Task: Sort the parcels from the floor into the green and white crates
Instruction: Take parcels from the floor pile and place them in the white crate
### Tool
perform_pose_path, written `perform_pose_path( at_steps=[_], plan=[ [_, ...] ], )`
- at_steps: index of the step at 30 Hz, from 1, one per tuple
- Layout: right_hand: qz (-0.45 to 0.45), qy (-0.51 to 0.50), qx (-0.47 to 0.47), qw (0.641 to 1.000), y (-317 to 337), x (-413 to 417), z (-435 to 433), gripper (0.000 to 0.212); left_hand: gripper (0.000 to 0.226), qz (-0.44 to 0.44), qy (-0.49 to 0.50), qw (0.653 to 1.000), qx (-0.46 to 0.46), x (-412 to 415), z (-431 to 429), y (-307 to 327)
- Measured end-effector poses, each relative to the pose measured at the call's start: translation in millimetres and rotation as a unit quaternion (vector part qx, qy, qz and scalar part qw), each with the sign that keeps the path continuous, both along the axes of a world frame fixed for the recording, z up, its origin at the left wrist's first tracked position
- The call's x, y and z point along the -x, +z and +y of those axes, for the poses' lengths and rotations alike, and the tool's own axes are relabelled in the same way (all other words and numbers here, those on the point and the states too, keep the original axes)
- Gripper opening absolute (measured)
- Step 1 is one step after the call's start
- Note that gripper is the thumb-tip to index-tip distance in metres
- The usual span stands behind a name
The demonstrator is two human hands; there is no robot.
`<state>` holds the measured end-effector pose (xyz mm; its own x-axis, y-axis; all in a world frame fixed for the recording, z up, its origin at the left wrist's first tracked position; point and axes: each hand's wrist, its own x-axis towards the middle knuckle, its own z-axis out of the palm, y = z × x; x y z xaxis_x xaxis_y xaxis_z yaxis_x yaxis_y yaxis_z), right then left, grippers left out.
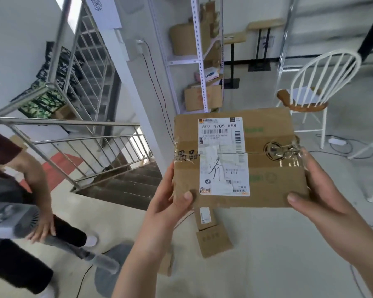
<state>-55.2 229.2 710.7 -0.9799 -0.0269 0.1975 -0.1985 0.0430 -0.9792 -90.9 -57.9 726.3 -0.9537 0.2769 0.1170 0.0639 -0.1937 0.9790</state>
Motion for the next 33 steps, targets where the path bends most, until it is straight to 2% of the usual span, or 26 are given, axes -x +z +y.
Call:
perform_pose_path(
  at_steps=[5,10,13,16,20,24,28,33],
  plan=[
    [0.041,-0.058,-0.026,0.997,12.4,-24.2,50.3,0.079,0.059,0.016,-0.057,0.998,-0.008,6.6,54.5,11.4],
    [0.068,-0.159,-0.016,0.985,21.8,-73.1,89.3,0.086,0.069,0.028,-0.169,0.985,0.006,22.1,114.0,25.7],
    [0.069,-0.236,-0.017,0.969,25.5,-109.5,97.7,0.089,0.070,0.026,-0.243,0.970,0.011,29.6,149.1,30.5],
    [0.084,-0.338,-0.014,0.937,25.7,-154.9,98.9,0.088,0.071,0.035,-0.330,0.943,0.030,34.4,185.6,38.2],
    [0.096,-0.442,-0.008,0.892,23.3,-227.0,87.8,0.088,0.067,0.078,-0.456,0.885,0.057,16.4,239.1,41.0],
    [0.103,-0.538,0.003,0.836,24.0,-310.0,59.0,0.085,0.069,0.102,-0.586,0.800,0.076,-37.0,292.0,38.1],
    [0.091,-0.619,0.001,0.780,24.1,-398.4,21.6,0.084,0.069,0.118,-0.686,0.714,0.082,-119.3,337.4,37.3],
    [0.083,-0.719,-0.028,0.689,24.6,-506.3,-30.0,0.084,0.072,0.125,-0.789,0.597,0.079,-245.2,371.0,38.6]
  ],
)
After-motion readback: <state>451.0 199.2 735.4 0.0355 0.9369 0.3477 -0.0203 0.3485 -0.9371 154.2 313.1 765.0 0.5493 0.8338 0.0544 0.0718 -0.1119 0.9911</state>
